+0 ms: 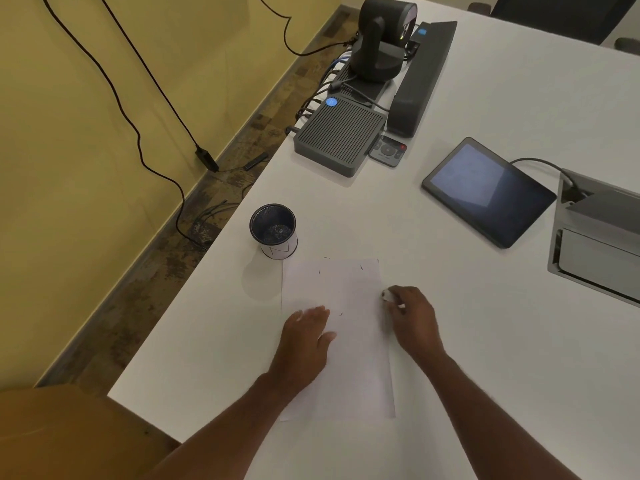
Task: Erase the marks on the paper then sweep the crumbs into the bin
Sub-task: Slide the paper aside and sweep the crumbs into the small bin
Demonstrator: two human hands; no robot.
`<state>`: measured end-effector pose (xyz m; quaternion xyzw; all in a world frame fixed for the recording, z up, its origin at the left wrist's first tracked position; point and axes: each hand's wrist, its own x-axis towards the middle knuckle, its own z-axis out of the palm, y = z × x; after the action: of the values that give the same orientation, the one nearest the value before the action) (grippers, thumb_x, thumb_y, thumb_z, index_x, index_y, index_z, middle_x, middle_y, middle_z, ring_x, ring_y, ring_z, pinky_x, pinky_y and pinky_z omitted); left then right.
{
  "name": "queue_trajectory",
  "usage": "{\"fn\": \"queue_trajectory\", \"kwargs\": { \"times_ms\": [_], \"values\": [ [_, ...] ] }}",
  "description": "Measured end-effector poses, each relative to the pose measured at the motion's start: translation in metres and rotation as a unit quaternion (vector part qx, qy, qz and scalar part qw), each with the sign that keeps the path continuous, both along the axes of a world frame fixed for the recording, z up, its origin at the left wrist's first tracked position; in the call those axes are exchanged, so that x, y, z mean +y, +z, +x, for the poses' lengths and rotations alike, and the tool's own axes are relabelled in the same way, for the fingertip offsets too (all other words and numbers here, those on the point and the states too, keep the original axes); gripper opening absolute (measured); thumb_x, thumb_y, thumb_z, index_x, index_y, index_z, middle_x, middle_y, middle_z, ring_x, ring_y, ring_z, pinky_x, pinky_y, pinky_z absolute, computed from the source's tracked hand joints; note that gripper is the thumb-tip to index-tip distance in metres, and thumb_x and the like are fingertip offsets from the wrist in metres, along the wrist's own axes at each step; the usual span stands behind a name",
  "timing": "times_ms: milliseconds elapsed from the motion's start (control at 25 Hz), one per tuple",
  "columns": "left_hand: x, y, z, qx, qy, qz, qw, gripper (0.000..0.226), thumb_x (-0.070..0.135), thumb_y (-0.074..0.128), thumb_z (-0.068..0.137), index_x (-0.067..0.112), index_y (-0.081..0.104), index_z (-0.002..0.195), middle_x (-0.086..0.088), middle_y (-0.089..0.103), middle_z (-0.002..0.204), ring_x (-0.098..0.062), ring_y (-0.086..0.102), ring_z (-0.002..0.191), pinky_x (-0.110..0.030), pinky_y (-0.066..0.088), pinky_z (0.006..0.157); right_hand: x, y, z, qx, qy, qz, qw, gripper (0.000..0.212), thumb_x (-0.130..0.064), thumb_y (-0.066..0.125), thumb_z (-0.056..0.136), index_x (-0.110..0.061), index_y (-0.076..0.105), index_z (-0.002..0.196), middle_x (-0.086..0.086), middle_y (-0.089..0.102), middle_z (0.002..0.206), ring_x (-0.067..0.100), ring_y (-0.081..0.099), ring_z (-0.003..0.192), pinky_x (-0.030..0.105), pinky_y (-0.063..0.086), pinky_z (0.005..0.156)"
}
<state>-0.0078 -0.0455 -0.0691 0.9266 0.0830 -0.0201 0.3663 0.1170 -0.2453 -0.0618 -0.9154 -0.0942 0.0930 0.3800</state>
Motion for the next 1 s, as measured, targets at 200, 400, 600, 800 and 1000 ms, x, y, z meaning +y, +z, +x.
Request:
{"fn": "queue_trajectory", "kwargs": {
  "times_ms": [200, 400, 600, 800, 1000],
  "values": [
    [-0.035, 0.031, 0.043, 0.103, 0.238, -0.328, 0.908, 0.018, 0.026, 0.066, 0.098, 0.012, 0.075, 0.104, -0.003, 0.077, 0.086, -0.017, 0.074, 0.079, -0.038, 0.062, 0.082, 0.034, 0.011, -0.032, 0.015, 0.064, 0.078, 0.995, 0.023, -0.008, 0.063, 0.088, -0.018, 0.066, 0.108, -0.01, 0.062, 0.101, 0.0, 0.058, 0.092, 0.007, 0.044, 0.071],
    [-0.033, 0.022, 0.045, 0.11, 0.293, -0.334, 0.889, 0.014, 0.019, 0.068, 0.097, 0.008, 0.077, 0.097, -0.006, 0.077, 0.079, -0.02, 0.075, 0.071, -0.042, 0.064, 0.079, 0.043, 0.014, -0.039, -0.025, 0.088, 0.081, 0.993, 0.024, -0.004, 0.061, 0.088, -0.018, 0.066, 0.107, -0.008, 0.062, 0.101, 0.0, 0.056, 0.092, 0.01, 0.046, 0.074],
    [-0.028, 0.022, 0.048, 0.083, 0.273, -0.214, 0.934, 0.016, 0.021, 0.071, 0.094, 0.009, 0.077, 0.085, 0.0, 0.074, 0.07, -0.012, 0.071, 0.059, -0.034, 0.063, 0.068, 0.047, 0.014, -0.042, -0.049, 0.08, 0.074, 0.993, 0.017, -0.012, 0.067, 0.088, -0.02, 0.067, 0.103, -0.01, 0.062, 0.097, -0.002, 0.056, 0.087, 0.01, 0.045, 0.072],
    [-0.023, 0.022, 0.047, 0.067, 0.282, -0.2, 0.936, 0.018, 0.012, 0.067, 0.095, 0.008, 0.073, 0.078, 0.0, 0.072, 0.067, -0.012, 0.069, 0.055, -0.031, 0.06, 0.061, 0.04, 0.011, -0.031, -0.057, 0.049, 0.021, 0.997, 0.016, -0.013, 0.067, 0.086, -0.017, 0.067, 0.101, -0.007, 0.061, 0.094, 0.004, 0.056, 0.081, 0.006, 0.039, 0.069],
    [-0.006, 0.01, 0.044, 0.059, 0.242, -0.2, 0.948, 0.029, -0.012, 0.05, 0.089, 0.006, 0.072, 0.087, -0.004, 0.071, 0.074, -0.02, 0.071, 0.065, -0.034, 0.062, 0.068, -0.006, -0.004, -0.001, -0.013, -0.094, -0.107, 0.99, 0.014, -0.022, 0.055, 0.093, -0.015, 0.062, 0.083, 0.0, 0.059, 0.086, 0.02, 0.056, 0.079, 0.025, 0.032, 0.065]
  ]
}}
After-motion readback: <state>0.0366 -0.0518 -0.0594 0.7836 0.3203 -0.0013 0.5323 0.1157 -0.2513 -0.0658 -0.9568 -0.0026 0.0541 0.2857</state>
